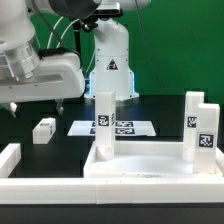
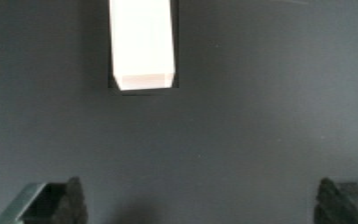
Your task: Assemble desk
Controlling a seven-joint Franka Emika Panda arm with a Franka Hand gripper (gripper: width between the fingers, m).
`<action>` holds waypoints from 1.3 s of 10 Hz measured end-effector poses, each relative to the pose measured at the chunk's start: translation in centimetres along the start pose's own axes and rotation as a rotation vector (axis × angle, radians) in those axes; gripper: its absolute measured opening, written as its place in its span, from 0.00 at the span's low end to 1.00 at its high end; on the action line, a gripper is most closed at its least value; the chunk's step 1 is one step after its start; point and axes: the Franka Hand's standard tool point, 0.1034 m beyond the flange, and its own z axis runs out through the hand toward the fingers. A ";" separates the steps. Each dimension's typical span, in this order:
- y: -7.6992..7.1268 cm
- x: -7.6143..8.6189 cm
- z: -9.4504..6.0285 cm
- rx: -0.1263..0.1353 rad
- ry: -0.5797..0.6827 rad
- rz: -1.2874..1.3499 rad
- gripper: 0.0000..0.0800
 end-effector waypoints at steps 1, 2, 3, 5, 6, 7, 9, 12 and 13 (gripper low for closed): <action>-0.1 0.1 0.4 0.005 -0.041 -0.001 0.81; -0.3 -1.3 2.1 0.045 -0.185 0.010 0.81; 0.0 -1.7 3.1 0.037 -0.302 0.006 0.81; 1.3 -2.8 3.7 -0.011 -0.519 0.001 0.81; 1.6 -1.8 3.9 -0.023 -0.512 0.002 0.81; 1.5 -1.7 3.8 -0.026 -0.505 0.000 0.81; 1.7 -1.6 3.9 -0.027 -0.502 0.001 0.81; 3.3 -2.3 6.7 -0.013 -0.545 0.027 0.81; 3.3 -2.5 7.7 -0.021 -0.531 0.034 0.81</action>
Offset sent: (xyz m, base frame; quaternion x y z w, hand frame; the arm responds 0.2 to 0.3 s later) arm -0.0207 -0.0036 -0.0048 -0.0410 -0.2494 -0.0400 0.9667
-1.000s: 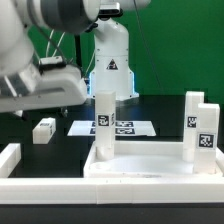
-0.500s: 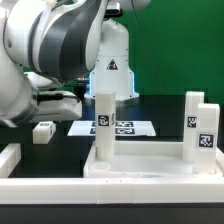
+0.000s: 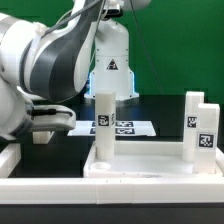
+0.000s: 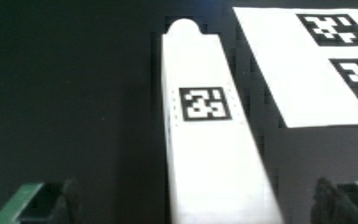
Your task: Assemble desk
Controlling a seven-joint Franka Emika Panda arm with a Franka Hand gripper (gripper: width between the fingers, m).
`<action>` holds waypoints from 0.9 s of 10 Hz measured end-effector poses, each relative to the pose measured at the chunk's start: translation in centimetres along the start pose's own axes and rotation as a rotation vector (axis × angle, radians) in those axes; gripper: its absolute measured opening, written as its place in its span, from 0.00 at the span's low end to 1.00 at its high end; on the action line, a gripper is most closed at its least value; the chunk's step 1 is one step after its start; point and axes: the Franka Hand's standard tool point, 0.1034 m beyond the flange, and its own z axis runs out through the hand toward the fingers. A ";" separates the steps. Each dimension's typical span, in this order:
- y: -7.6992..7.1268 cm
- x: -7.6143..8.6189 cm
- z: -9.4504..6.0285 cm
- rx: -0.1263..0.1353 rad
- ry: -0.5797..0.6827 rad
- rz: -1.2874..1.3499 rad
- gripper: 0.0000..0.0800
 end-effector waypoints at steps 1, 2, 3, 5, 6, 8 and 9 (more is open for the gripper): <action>-0.6 0.2 1.1 -0.019 0.039 -0.002 0.81; -0.8 -0.4 1.3 -0.011 0.026 -0.003 0.81; -0.6 -0.2 1.3 -0.011 0.029 -0.001 0.65; -0.6 -0.2 1.4 -0.011 0.029 -0.001 0.42; -0.6 -0.3 1.4 -0.010 0.029 -0.001 0.42; -0.5 -0.3 1.4 -0.010 0.029 0.000 0.36; -0.5 -0.3 1.4 -0.010 0.029 0.000 0.36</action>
Offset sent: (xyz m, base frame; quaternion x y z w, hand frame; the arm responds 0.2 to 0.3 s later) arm 0.0000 0.0000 0.0000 0.0000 0.0000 0.0000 1.0000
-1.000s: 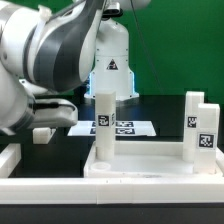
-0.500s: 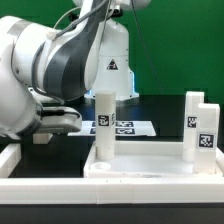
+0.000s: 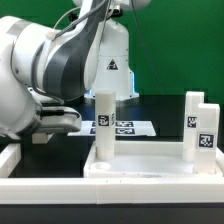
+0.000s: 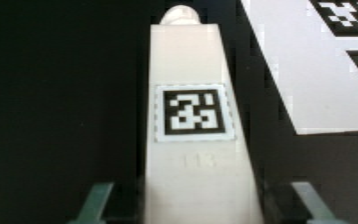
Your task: Assemble desk
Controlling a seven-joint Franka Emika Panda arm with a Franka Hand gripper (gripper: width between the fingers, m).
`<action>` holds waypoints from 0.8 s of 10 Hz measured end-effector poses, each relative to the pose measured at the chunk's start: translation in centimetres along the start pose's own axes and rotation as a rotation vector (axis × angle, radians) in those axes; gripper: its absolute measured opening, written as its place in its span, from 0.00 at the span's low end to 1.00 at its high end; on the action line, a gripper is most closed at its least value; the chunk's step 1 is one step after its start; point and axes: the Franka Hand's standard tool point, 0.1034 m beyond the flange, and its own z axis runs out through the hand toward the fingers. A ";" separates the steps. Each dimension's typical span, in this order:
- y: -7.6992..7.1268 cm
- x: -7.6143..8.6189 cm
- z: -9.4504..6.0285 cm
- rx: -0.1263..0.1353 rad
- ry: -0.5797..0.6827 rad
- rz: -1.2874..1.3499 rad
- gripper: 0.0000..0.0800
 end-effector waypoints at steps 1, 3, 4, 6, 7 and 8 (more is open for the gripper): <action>0.0 0.0 0.0 0.000 0.000 0.000 0.36; 0.0 0.0 0.0 0.000 0.000 0.000 0.36; -0.4 -0.6 -0.6 0.013 -0.014 0.006 0.36; -2.5 -3.6 -5.6 0.059 0.015 0.032 0.36; -2.6 -5.1 -7.0 0.074 0.010 0.052 0.36; -1.9 -5.1 -7.4 0.079 0.021 0.069 0.36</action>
Offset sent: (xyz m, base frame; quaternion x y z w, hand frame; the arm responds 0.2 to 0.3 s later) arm 0.0000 0.0000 0.0000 0.0000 0.0000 0.0000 1.0000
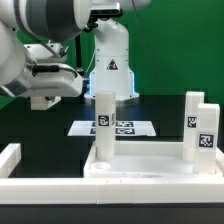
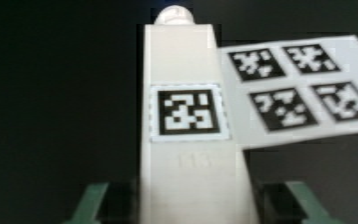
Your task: Assemble desk
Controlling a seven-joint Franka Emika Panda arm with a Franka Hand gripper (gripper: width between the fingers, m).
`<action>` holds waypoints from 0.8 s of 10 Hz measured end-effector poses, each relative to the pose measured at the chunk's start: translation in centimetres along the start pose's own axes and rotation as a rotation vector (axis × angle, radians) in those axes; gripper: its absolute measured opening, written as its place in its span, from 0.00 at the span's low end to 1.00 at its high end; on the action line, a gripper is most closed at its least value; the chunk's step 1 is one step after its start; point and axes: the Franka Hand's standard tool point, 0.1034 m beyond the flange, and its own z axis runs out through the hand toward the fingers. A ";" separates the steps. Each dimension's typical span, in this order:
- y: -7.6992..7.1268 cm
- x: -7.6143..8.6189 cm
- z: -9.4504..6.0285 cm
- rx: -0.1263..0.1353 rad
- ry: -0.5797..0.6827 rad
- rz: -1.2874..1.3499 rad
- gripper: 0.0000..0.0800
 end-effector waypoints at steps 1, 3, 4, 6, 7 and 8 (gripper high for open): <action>0.2 1.2 -0.1 -0.022 0.091 -0.007 0.36; 0.0 1.4 -0.5 -0.030 0.220 -0.019 0.36; -0.1 1.6 -1.2 -0.039 0.299 -0.022 0.36; -4.0 -0.4 -7.3 -0.037 0.462 0.004 0.36; -5.5 -1.0 -10.6 -0.059 0.557 -0.001 0.36; -5.5 -1.5 -11.9 -0.065 0.590 -0.008 0.36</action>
Offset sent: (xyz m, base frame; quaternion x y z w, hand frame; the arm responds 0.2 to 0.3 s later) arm 0.0000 0.0000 0.0000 0.0000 0.1938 0.0000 0.9810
